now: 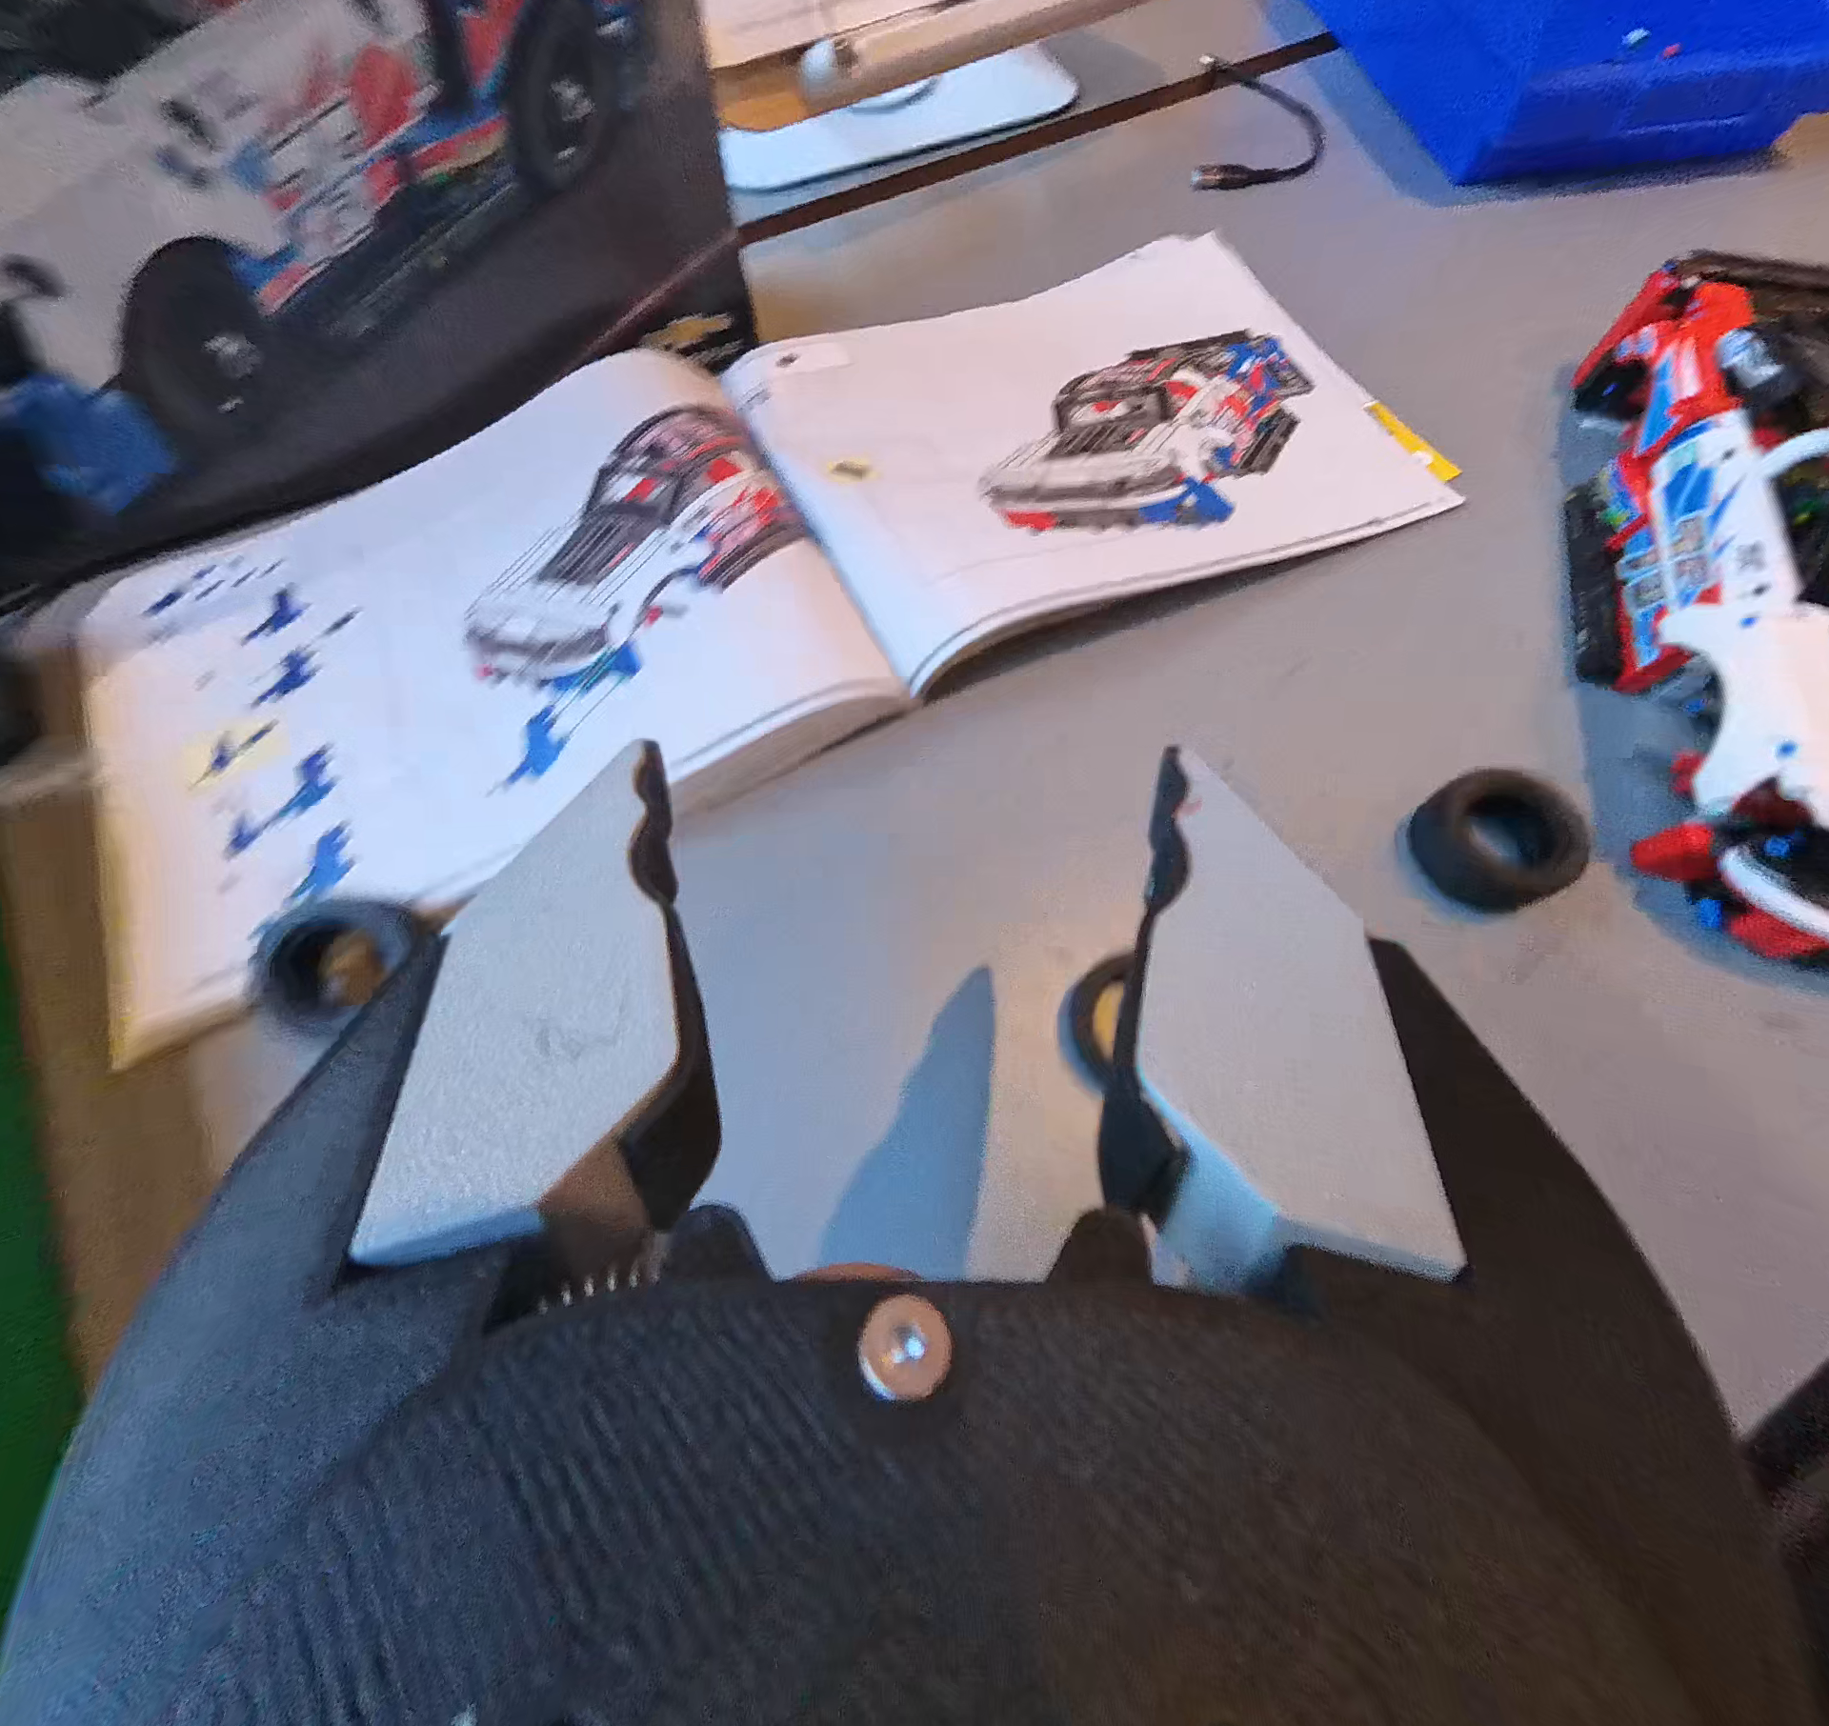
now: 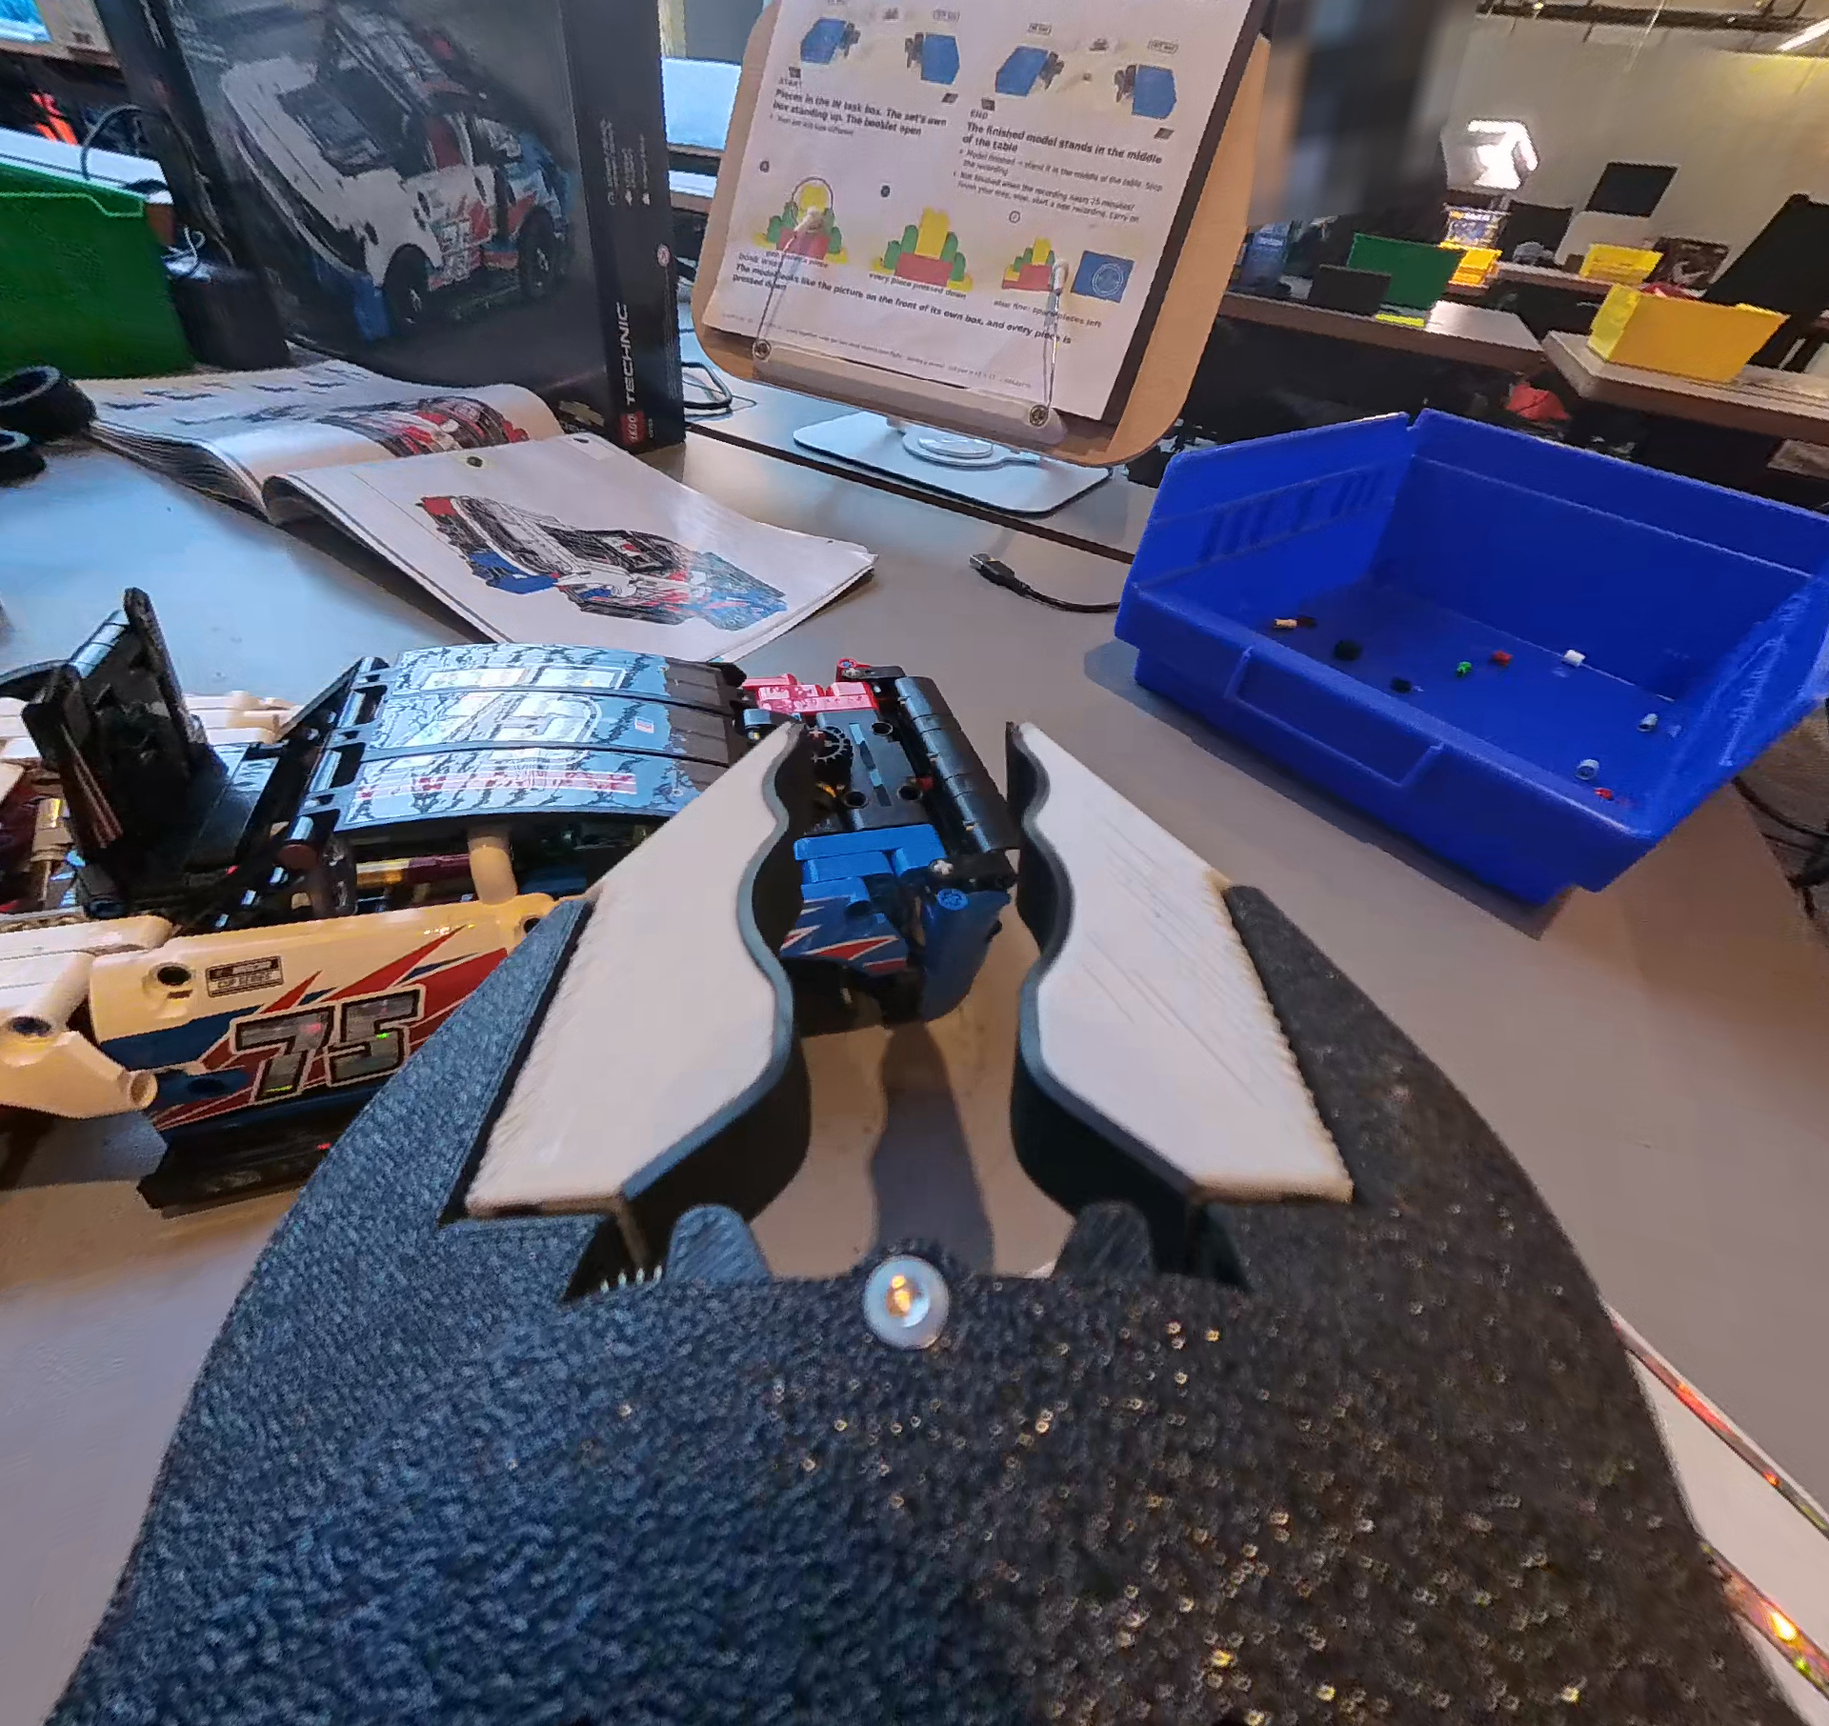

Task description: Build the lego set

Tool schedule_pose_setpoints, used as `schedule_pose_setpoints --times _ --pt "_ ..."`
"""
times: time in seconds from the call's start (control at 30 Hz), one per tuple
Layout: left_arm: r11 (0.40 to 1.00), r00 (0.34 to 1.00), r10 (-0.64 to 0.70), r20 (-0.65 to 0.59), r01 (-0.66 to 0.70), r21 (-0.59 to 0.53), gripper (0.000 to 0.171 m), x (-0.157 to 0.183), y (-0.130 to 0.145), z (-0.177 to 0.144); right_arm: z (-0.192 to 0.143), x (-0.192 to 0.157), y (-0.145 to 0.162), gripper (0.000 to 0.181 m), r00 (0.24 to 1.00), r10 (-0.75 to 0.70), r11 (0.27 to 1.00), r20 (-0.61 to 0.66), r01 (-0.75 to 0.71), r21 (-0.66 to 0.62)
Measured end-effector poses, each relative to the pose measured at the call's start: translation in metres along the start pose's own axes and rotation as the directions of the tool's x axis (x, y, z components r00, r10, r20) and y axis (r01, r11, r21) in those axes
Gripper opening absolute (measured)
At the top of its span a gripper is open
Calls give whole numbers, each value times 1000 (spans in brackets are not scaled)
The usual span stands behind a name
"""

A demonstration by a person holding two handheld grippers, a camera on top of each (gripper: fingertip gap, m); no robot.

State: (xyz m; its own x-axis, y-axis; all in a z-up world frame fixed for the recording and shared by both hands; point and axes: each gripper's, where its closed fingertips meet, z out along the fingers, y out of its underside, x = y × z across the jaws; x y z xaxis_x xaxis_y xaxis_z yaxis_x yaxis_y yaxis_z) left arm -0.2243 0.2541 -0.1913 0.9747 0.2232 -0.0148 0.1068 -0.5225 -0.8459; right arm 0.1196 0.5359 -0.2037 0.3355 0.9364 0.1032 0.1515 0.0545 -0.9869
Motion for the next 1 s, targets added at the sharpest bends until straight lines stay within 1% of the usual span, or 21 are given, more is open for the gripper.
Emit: schedule_pose_setpoints --times 0.1,0.2,0.27,0.33,0.4,0.43,0.5,0.53,0.6,0.67,0.73,0.77,0.83,0.93,1.0 --pt "999 998 -30 59 32 -39 93 -18 34 -29 1 -1 1 39 1000 -3 1000 5 3 -4" --pt "992 995 -72 76 79 -97 92 -26 74 -44 1 -3 1 39 1000 -14 1000 9 14 -10" --pt "985 993 -95 68 104 -137 92 -25 97 -49 0 -7 0 38 999 -31 999 18 31 -9" --pt "982 994 -103 34 107 -155 87 -17 112 -52 -3 -14 -3 36 998 -47 999 41 46 5" --pt "980 997 -78 13 79 -182 87 -8 127 -53 -10 -28 -3 36 992 -62 998 106 64 -18" --pt "979 998 -59 0 57 -194 87 -3 133 -53 -15 -40 0 36 983 -64 996 171 74 -51" --pt "975 1000 -18 -19 13 -220 85 6 144 -52 -32 -71 8 36 942 -68 984 329 117 -132" --pt "972 1000 -2 -26 -4 -234 85 9 149 -50 -42 -83 12 37 922 -80 973 380 154 -169" --pt "966 999 14 -39 -23 -258 84 15 154 -45 -60 -109 15 33 883 -111 955 457 222 -197" --pt "966 998 18 -53 -31 -258 84 21 151 -40 -72 -139 19 33 839 -130 939 528 276 -207" --pt "969 997 14 -72 -32 -245 83 28 146 -37 -77 -166 22 25 804 -175 922 568 336 -191" --pt "971 997 15 -75 -33 -238 82 30 143 -36 -79 -181 22 17 781 -185 921 597 349 -172" --pt "972 997 21 -80 -39 -230 81 34 140 -35 -76 -204 22 11 756 -194 925 625 354 -141" --pt "971 997 24 -74 -41 -237 81 34 142 -37 -65 -224 34 8 732 -214 904 647 399 -152" --pt "971 998 16 -68 -31 -238 81 33 145 -41 -57 -230 40 0 726 -240 893 645 425 -146"
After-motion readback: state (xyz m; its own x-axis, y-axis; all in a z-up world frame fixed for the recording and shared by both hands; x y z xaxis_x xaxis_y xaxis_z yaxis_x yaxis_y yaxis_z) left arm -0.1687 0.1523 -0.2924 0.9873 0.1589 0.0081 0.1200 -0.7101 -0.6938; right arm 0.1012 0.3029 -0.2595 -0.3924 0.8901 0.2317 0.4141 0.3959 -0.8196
